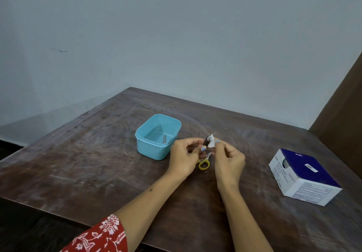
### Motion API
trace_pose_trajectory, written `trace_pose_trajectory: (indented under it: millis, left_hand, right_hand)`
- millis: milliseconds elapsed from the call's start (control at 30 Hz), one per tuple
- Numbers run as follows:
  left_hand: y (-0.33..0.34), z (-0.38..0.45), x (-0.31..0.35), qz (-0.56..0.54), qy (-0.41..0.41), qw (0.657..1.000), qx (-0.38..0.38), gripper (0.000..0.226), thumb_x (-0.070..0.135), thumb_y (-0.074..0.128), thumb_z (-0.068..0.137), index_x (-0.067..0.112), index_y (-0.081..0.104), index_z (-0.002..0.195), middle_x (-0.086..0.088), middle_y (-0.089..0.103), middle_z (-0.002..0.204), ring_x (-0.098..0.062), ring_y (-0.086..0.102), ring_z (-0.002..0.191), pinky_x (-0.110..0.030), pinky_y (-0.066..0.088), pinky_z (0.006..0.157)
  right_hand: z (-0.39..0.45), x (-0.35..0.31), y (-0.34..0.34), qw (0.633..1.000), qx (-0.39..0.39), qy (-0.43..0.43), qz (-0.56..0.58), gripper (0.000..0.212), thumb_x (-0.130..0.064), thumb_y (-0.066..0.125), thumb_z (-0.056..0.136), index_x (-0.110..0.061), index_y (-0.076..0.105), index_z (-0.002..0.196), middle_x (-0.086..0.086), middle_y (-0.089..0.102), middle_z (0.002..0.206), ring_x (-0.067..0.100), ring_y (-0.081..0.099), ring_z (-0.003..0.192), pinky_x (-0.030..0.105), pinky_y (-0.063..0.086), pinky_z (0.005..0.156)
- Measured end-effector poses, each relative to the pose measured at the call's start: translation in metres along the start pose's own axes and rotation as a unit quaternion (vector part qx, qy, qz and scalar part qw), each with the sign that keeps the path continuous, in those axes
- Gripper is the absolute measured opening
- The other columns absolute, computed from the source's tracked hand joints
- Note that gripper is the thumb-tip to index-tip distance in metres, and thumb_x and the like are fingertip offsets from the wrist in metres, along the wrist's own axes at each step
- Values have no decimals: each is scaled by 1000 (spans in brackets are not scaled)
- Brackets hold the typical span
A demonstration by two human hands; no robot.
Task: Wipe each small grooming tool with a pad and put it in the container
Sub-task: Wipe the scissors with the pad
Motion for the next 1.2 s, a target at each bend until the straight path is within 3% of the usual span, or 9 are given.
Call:
trace_pose_trajectory:
  millis: [100,233,500,667,867,1033,1200]
  left_hand:
    - [-2,0,0,-20,-11,1000,9,20,-6,61,84,4,71,97,1,71,77,-7,70,66,-16,55,61]
    - [-3,-1,1,-22,-10,1000,2,21,-4,62,83,8,71,98,4,72,77,-9,71,70,-20,57,64]
    - [2,0,-2,-24,-23,999,-37,22,-4,64,82,14,72,92,0,72,77,-13,71,70,-24,58,67]
    - [-1,1,-6,-21,-25,999,-12,21,-4,64,82,5,70,99,2,72,75,-13,71,68,-24,58,64]
    - [3,0,-2,-26,-23,999,-36,30,-5,63,82,24,72,81,9,73,67,-11,71,68,-21,57,62]
    - [1,0,-4,-27,-29,999,-27,30,-5,64,82,24,72,82,4,73,71,-15,72,70,-24,58,63]
    - [3,-1,-3,-26,-26,999,-38,37,-6,64,81,29,70,74,7,72,64,-10,70,64,-20,56,61]
  right_hand:
    - [-3,-4,2,1000,-12,-15,2,27,-9,61,82,-31,75,78,-5,73,67,11,69,62,21,52,55]
    - [-3,-9,6,998,-44,-30,27,21,-4,76,74,-23,74,83,-16,72,69,4,70,68,11,51,58]
    - [2,2,2,995,-29,22,95,21,-8,77,72,-26,72,81,-12,74,72,4,70,72,12,52,61]
    - [3,1,6,998,-50,-6,39,25,3,75,72,-12,73,92,-11,73,72,5,70,72,12,52,61]
    - [4,0,0,999,-18,-25,31,16,-6,74,76,-21,75,81,-11,73,68,3,69,67,10,50,59]
    - [3,-2,4,998,-43,-40,19,22,-2,75,73,-19,74,87,-15,72,71,1,70,73,9,50,61]
    - [7,3,-2,999,-14,-24,29,12,-7,73,78,-16,75,85,-9,72,68,2,68,66,10,49,59]
Point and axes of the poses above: each hand's wrist, its own z-axis towards the middle knuckle, its own y-axis out of the palm, x = y × z, the point moved 7 cm from there along z, towards the middle knuckle
